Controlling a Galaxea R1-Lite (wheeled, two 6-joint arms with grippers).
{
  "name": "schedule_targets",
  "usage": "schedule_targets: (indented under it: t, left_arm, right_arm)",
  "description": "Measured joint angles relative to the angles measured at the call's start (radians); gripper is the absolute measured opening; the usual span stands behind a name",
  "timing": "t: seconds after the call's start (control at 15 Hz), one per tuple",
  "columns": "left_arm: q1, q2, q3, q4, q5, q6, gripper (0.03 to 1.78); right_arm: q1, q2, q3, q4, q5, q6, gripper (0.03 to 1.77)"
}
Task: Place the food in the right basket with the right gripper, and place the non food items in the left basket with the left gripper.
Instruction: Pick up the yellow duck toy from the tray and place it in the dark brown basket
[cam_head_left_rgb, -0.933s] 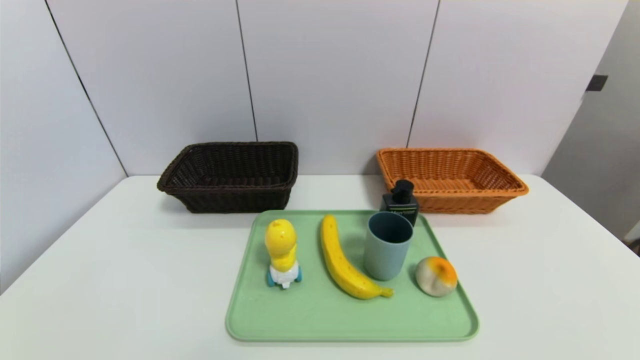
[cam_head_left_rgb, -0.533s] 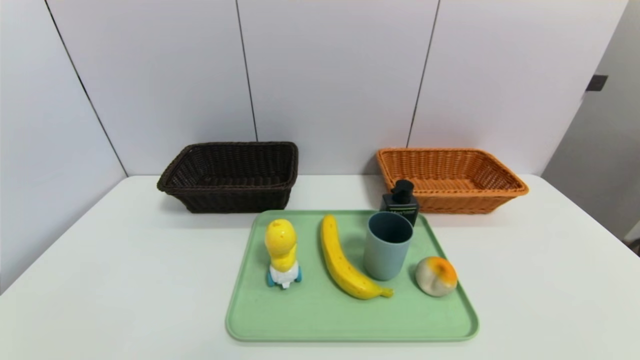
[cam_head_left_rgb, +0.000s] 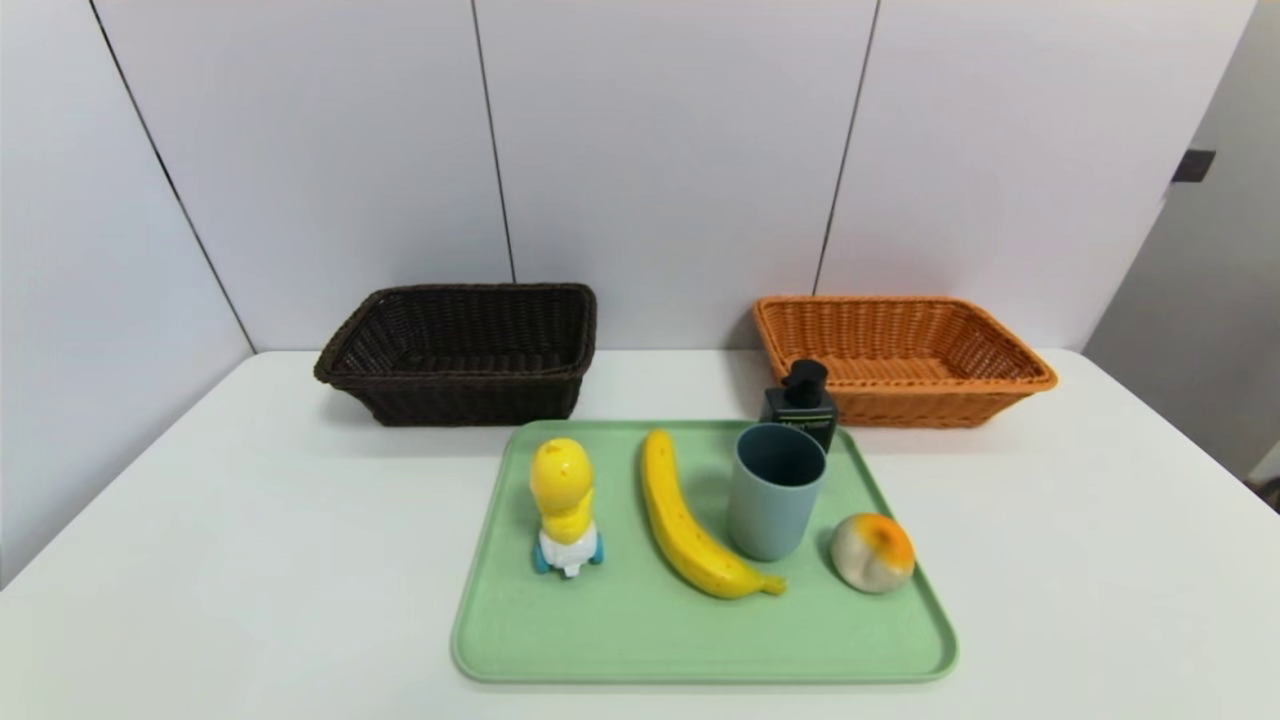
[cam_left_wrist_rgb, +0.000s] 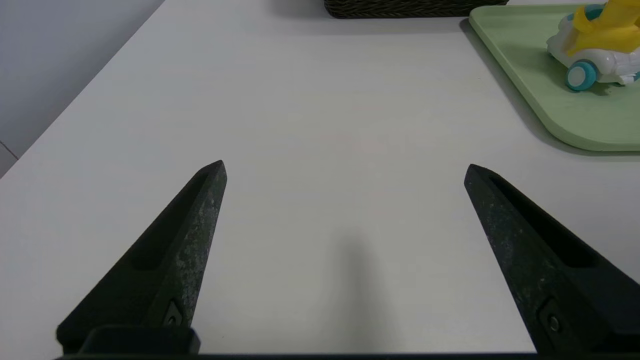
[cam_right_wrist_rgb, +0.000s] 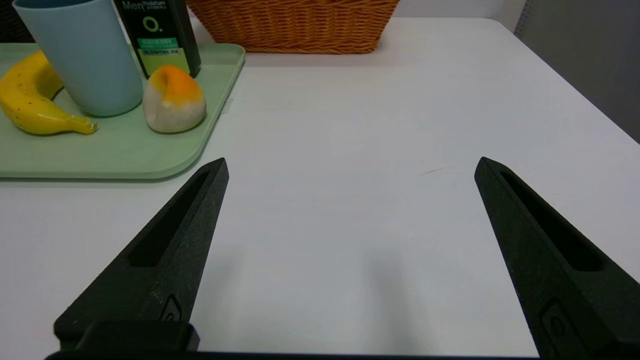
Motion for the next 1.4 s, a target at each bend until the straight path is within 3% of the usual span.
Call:
schedule_targets:
  t: [0.33,0.6,0.87,1.0,1.4]
  left_arm:
    - [0.0,0.0,0.0,0.0,0.011,-0.002,1.69]
    - [0.0,0.0,-0.018,0.019,-0.027,0.054,1.69]
    - [0.0,0.043,-0.179,0.206,-0.074,0.052,1.69]
    - [-0.004,0.132,-0.263,0.292,-0.084,0.044,1.69]
    - [-0.014,0.581,-0.528,0.312,-0.094,0.026,1.69]
  right_arm:
    - [0.0,0.0,0.0,-0.001,-0.001,0.003,1.7]
    - [0.0,0.0,-0.075,0.025,-0.015,0.018,1.7]
    - [-0.001,0.006,-0.269,0.271,-0.018,0.03,1.7]
    - [0.0,0.049,-0.326,0.346,-0.019,0.031,1.7]
    - [0.003,0.372,-0.481,0.364,-0.015,0.03,1.7]
